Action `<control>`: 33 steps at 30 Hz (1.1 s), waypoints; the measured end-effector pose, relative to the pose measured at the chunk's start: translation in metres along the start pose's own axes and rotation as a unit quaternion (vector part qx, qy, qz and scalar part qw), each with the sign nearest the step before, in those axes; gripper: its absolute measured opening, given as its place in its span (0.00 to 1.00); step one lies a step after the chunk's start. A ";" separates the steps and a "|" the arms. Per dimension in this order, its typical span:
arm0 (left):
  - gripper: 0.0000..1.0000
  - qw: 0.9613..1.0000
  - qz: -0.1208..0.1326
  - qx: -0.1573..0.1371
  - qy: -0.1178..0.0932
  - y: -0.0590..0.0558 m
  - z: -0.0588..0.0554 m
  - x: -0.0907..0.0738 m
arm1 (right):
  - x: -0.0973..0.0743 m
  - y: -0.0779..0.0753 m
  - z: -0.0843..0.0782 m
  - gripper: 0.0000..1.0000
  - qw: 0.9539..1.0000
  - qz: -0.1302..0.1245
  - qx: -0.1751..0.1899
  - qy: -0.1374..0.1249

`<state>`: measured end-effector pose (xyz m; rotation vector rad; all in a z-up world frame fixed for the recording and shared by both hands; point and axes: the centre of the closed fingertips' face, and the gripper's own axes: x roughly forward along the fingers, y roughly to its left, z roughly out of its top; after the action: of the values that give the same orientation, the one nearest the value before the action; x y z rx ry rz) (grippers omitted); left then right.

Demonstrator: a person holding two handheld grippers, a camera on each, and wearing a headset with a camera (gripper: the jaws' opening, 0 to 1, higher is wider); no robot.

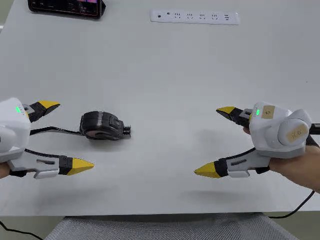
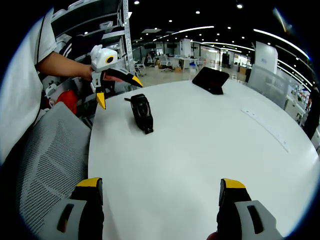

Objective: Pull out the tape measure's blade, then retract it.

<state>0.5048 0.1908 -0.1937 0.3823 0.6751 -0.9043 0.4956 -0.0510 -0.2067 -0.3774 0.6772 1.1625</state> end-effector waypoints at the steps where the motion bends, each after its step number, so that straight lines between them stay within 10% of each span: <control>1: 0.94 1.000 -0.001 0.001 0.000 0.000 0.000 0.000 | 0.000 0.000 0.001 0.96 1.000 0.001 -0.001 -0.001; 33: 0.85 0.997 -0.044 0.046 0.041 0.002 0.000 0.014 | 0.020 -0.008 0.020 0.94 0.999 0.024 -0.037 0.004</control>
<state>0.5128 0.1831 -0.2032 0.4766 0.7328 -1.0102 0.5134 -0.0282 -0.2055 -0.4299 0.6535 1.2340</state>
